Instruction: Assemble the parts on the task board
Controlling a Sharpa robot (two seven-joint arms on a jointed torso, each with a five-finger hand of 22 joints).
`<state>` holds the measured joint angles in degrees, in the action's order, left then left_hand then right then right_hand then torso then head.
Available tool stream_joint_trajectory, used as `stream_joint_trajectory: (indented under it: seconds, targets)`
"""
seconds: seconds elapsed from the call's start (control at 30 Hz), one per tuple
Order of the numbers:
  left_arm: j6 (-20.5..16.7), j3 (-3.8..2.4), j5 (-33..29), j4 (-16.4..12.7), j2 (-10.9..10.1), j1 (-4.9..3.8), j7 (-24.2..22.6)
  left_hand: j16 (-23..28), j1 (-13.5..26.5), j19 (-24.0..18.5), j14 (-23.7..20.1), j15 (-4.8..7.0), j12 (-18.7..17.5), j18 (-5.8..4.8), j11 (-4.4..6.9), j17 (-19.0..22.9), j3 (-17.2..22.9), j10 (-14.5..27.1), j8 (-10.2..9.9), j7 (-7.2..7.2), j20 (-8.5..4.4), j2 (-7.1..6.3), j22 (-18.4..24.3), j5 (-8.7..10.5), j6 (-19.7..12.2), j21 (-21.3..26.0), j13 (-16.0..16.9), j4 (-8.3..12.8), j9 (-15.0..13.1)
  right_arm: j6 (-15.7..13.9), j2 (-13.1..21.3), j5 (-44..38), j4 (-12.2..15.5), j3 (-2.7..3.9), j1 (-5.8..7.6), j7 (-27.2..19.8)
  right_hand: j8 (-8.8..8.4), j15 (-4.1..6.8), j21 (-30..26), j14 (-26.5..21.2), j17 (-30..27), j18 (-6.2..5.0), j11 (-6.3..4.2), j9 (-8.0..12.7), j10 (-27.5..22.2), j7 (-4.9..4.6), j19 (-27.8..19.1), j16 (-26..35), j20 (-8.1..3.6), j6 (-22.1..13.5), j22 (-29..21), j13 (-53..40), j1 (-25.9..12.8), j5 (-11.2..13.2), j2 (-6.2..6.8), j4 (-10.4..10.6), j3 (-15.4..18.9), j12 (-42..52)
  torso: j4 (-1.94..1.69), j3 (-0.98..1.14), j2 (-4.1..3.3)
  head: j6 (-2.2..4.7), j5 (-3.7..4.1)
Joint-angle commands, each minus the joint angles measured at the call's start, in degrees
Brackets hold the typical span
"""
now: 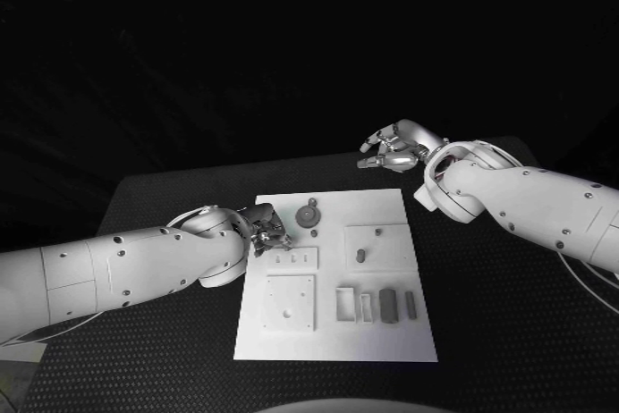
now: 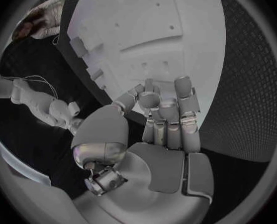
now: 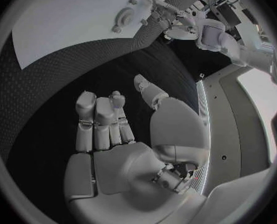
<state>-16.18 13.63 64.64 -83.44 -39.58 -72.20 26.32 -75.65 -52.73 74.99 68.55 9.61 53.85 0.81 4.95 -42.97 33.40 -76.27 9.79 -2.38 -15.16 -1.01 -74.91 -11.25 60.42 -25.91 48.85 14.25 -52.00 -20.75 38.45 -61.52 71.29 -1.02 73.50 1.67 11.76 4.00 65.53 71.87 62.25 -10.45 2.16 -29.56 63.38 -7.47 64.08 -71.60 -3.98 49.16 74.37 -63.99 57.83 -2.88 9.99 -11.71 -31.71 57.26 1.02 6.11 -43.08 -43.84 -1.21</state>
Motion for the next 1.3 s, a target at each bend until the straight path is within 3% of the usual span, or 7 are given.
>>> stream_joint_trajectory:
  seconds: [0.03,0.1,0.17,0.4,0.57,0.83,1.3]
  targets:
    - [-3.03,-0.40,-10.62,-0.22,-0.64,-0.04,-3.89,-0.36,-0.78,0.42,-0.61,1.04,-0.30,-0.60,0.53,0.07,0.21,0.88,0.25,1.57,-0.48,0.16,-0.81,-0.33,10.51,0.39,-0.06,-0.25,-0.06,0.82,0.21,-3.57,0.94,0.01,-0.10,-1.07,0.06,0.04,-0.31,-0.41,0.04,-4.55,0.09,0.08,-0.45,-1.35,-0.32,0.03,-0.25,-0.80,0.10,0.12,0.65,-0.20,0.02,-0.60,-0.01,0.43,0.06,0.03,0.04,0.45,0.04]
    - [-4.82,-0.75,-15.39,0.05,-0.99,-0.09,-5.32,-0.32,-0.81,0.39,-0.63,1.05,-0.33,-0.62,0.52,0.10,0.20,0.90,0.24,1.56,-0.47,0.14,-0.80,-0.32,10.49,0.43,-0.09,-0.31,-0.04,1.06,0.51,-4.68,1.81,-0.05,-0.22,-1.27,0.07,0.03,-0.35,-0.49,0.04,-4.55,0.10,0.10,-0.56,-1.36,-0.41,0.06,-0.22,-0.81,0.12,0.20,0.91,-0.20,0.03,-1.05,0.02,0.47,0.07,0.04,0.04,0.67,0.14]
    - [-6.34,-2.15,-18.66,0.85,-0.81,-0.09,-6.60,-0.28,-0.83,0.36,-0.66,1.05,-0.38,-0.63,0.51,0.14,0.19,0.93,0.22,1.54,-0.45,0.15,-0.79,-0.28,10.46,0.48,-0.12,-0.38,-0.02,1.32,0.65,-5.51,2.57,-0.10,-0.31,-1.44,0.09,0.01,-0.42,-0.64,0.02,-4.55,0.12,0.12,-0.72,-1.37,-0.55,0.12,-0.18,-0.82,0.14,0.29,1.39,-0.19,0.10,-1.71,0.00,0.49,0.07,0.06,0.04,0.76,0.16]
    - [-11.30,-3.44,-32.35,1.35,-1.41,-0.13,-12.37,-0.20,-0.91,0.37,-0.68,1.09,-0.45,-0.65,0.48,0.25,0.11,0.96,0.17,1.51,-0.46,0.22,-0.76,-0.10,10.39,0.57,-0.19,-0.60,0.05,1.69,0.87,-9.51,5.26,-0.74,-0.67,-1.50,0.29,-0.02,-0.67,-1.13,-0.05,-4.55,0.14,0.17,-1.14,-1.38,-0.97,0.36,0.15,-0.59,0.20,0.65,2.23,-0.20,-0.01,-3.64,0.10,0.67,0.05,0.08,0.03,1.49,0.46]
    - [-13.08,-3.65,-43.02,1.64,-1.29,-0.16,-16.96,-0.22,-1.02,0.47,-0.63,1.16,-0.42,-0.63,0.50,0.28,0.09,0.91,0.14,1.52,-0.49,0.36,-0.77,-0.05,10.33,0.57,-0.18,-0.64,0.09,1.78,0.50,-11.01,6.41,-1.66,-0.88,-1.03,0.50,0.03,-0.69,-1.15,-0.06,-4.55,0.08,0.12,-1.18,-1.31,-0.98,0.36,0.26,-0.26,0.22,0.78,2.38,-0.20,-0.10,-4.14,0.13,0.81,0.04,0.07,0.02,2.16,0.56]
    - [-12.52,-3.65,-50.87,1.37,-1.14,-0.18,-20.91,-0.25,-1.06,0.54,-0.60,1.22,-0.38,-0.64,0.50,0.30,-0.02,0.88,0.08,1.51,-0.49,0.51,-0.77,0.02,10.23,0.60,-0.17,-0.71,0.14,1.44,-1.08,-11.24,8.12,-2.91,-1.72,-0.11,0.78,0.12,-0.70,-1.14,-0.08,-4.55,-0.02,0.05,-1.21,-1.21,-0.94,0.34,0.38,0.19,0.24,0.91,2.10,-0.20,-0.08,-4.31,0.29,0.95,0.03,0.10,0.03,3.06,0.81]
    - [-10.40,-3.63,-55.12,0.98,-0.91,-0.18,-24.29,-0.26,-1.09,0.51,-0.66,1.26,-0.37,-0.67,0.47,0.34,-0.17,0.96,0.00,1.47,-0.48,0.66,-0.77,0.17,10.09,0.69,-0.16,-0.80,0.22,-0.68,-3.89,-11.35,8.51,-3.42,-2.89,1.65,0.80,0.16,-0.78,-1.18,-0.10,-4.55,-0.05,0.11,-1.33,-1.18,-0.91,0.34,0.52,0.17,0.23,1.10,1.30,-0.19,0.36,-4.24,0.66,1.10,-0.01,0.02,-0.05,3.40,0.97]
